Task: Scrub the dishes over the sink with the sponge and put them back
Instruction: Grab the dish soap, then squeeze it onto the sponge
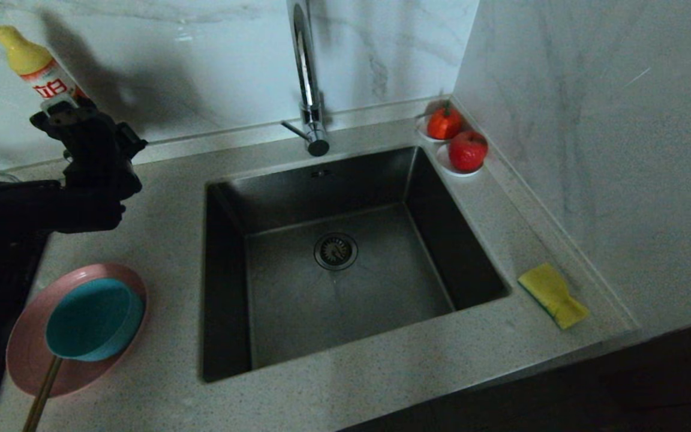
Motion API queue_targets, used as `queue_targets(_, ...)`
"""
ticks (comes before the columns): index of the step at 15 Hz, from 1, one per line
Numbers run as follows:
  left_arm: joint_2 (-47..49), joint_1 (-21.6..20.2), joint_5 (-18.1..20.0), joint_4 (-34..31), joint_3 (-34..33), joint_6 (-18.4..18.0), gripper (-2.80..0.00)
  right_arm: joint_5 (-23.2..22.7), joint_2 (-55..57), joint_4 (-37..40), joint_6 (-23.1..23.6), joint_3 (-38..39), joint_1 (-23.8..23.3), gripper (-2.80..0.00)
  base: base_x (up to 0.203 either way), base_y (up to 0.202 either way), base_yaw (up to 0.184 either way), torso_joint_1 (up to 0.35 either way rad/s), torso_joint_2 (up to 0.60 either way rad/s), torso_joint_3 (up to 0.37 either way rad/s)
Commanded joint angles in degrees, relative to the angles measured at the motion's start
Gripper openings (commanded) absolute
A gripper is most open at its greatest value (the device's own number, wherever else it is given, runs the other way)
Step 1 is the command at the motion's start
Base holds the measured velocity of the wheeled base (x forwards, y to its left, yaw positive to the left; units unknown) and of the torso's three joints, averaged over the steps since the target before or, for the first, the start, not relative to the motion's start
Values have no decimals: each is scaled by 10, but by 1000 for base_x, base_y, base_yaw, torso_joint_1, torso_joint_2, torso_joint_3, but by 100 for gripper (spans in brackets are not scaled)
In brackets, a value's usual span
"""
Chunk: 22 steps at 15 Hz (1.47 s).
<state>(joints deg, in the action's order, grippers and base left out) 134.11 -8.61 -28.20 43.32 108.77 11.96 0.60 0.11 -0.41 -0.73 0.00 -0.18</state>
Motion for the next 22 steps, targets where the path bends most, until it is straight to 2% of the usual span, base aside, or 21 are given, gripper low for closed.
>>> queue_targets(1,-70,10,-3,-1,-26,-1,-280,0,0,0,-1,0,0,-280,0,0,0,0,0,0)
queue_targets(3,-115,28,-4,-8,-48,-12,-280,0,0,0,0,0,0,-280,0,0,0,0,0,0)
queue_targets(7,-231,51,-2,-63,-103,-30,-280,0,0,0,0,0,0,-280,0,0,0,0,0,0)
queue_targets(11,-351,72,5,-174,-123,-51,-280,0,0,0,0,0,0,-280,0,0,0,0,0,0)
queue_targets(14,-433,103,43,-259,-147,-58,-280,0,0,0,0,0,0,-280,0,0,0,0,0,0)
queue_targets(18,-525,164,76,-287,-241,-95,-280,0,0,0,0,0,0,-280,0,0,0,0,0,0)
queue_targets(20,-571,206,81,-289,-287,-125,-280,0,0,0,0,0,0,-280,0,0,0,0,0,0)
queue_targets(22,-603,253,90,-292,-304,-162,-280,0,0,0,0,0,0,-280,0,0,0,0,0,0)
